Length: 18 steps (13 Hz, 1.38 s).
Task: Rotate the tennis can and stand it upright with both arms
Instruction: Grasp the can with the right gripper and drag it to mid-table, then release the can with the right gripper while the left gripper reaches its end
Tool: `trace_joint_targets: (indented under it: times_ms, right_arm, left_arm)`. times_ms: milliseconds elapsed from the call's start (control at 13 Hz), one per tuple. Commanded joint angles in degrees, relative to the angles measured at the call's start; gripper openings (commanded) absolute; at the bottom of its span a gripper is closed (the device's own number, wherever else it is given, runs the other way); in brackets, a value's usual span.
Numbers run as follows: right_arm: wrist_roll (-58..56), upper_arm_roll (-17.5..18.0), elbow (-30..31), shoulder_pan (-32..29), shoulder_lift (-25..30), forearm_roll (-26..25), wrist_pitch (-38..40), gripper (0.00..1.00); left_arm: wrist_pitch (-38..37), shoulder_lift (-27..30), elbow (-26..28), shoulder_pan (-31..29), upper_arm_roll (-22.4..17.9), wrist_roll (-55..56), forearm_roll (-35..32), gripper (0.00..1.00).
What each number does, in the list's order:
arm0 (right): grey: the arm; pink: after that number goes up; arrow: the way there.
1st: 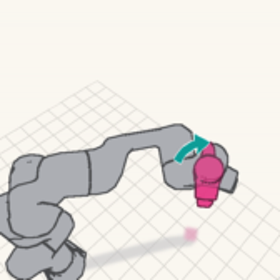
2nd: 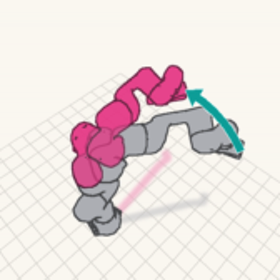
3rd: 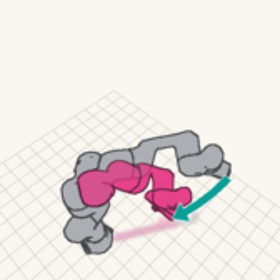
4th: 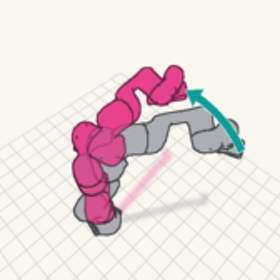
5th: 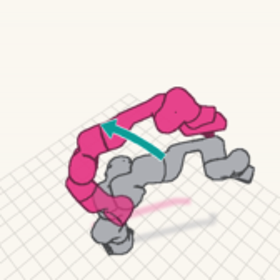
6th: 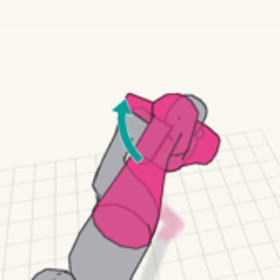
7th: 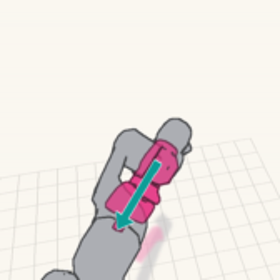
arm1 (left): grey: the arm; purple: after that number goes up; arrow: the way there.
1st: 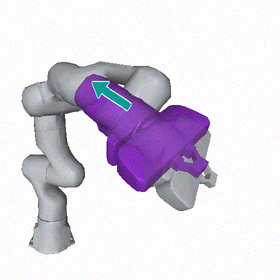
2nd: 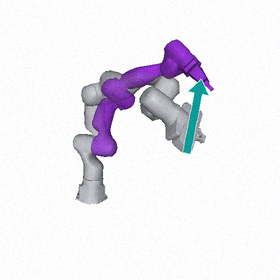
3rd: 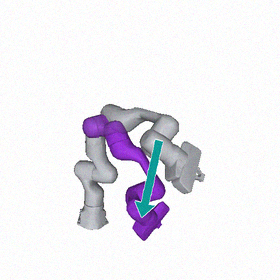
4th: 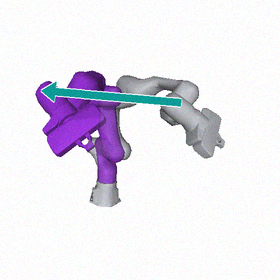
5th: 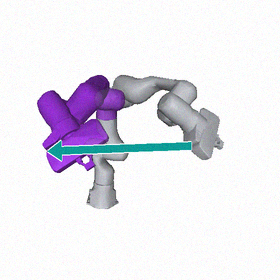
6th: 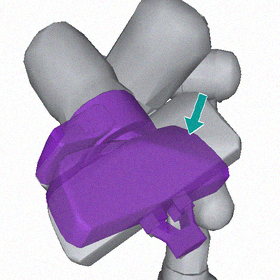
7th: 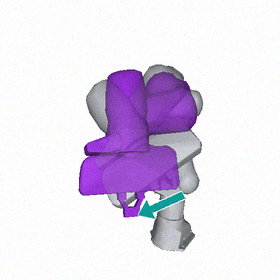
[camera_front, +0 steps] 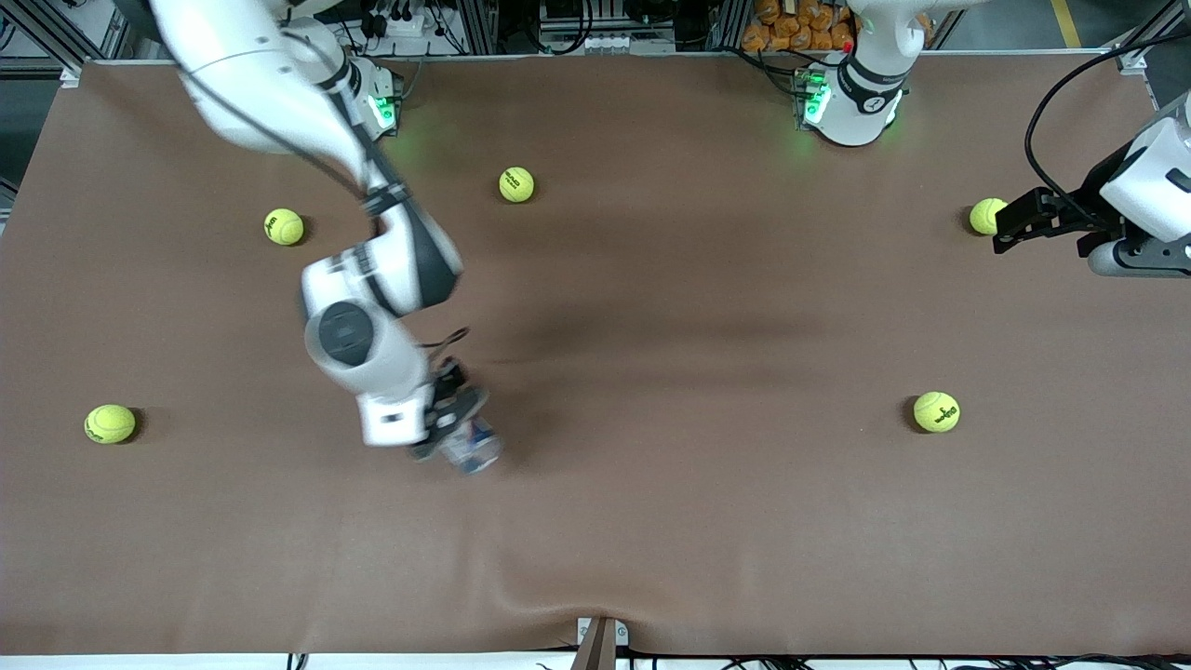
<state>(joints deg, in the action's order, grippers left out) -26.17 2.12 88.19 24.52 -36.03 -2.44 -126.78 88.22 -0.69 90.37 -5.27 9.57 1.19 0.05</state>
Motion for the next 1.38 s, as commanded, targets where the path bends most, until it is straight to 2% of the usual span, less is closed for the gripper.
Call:
trace_joint_targets:
  times_ms: [0,154,231,385,462,615,769,923,1000,1308]
  right_arm:
    - [-2.7,-0.8,-0.6,8.2,-0.7,-5.3,-3.9,0.65]
    - [-2.8,-0.8,-0.6,11.5,-2.0,-8.9,-7.1,0.66]
    - [-3.2,-0.8,-0.6,12.4,-2.6,-12.2,-9.7,0.66]
    - [-6.3,-0.8,-0.6,12.7,-4.7,-19.7,-13.7,0.66]
    - [-9.5,-0.8,-0.6,12.2,-5.9,-21.2,-16.4,0.66]
    - [-13.5,-0.8,-0.6,12.0,-7.7,-21.3,-20.7,0.66]
    - [-13.6,-0.8,-0.5,12.2,-8.1,-21.3,-20.9,0.7]
    - [-13.6,-0.8,-0.4,12.5,-9.0,-21.4,-21.1,0.86]
    - [-13.6,-0.8,-0.3,12.8,-9.4,-21.4,-21.7,1.0]
    - [-13.6,-0.8,-0.1,12.8,-9.5,-21.4,-23.2,1.0]
  left_arm:
    - [0.1,-0.6,-1.1,-0.3,0.3,-0.8,-0.2,1.0]
    - [0.1,-0.6,-1.0,-0.3,0.2,-0.8,-0.1,1.0]
    - [0.1,-0.6,-1.0,-0.3,0.2,-0.8,-0.1,1.0]
    - [0.1,-0.7,-0.9,-0.3,0.3,-0.8,-0.2,1.0]
    - [0.2,-0.8,-0.9,-0.3,0.2,-0.8,-0.1,1.0]
    - [0.1,-1.1,-0.9,-0.3,0.3,-0.8,-0.2,1.0]
    - [0.2,-1.7,-1.0,-0.1,0.3,-0.7,-0.1,1.0]
    - [0.4,-1.9,-0.9,-0.1,0.4,-0.7,-0.1,1.0]
    - [0.5,-2.0,-0.9,0.0,0.4,-0.8,-0.1,1.0]
    - [0.9,-2.6,-0.8,0.0,0.4,-0.8,-0.1,1.0]
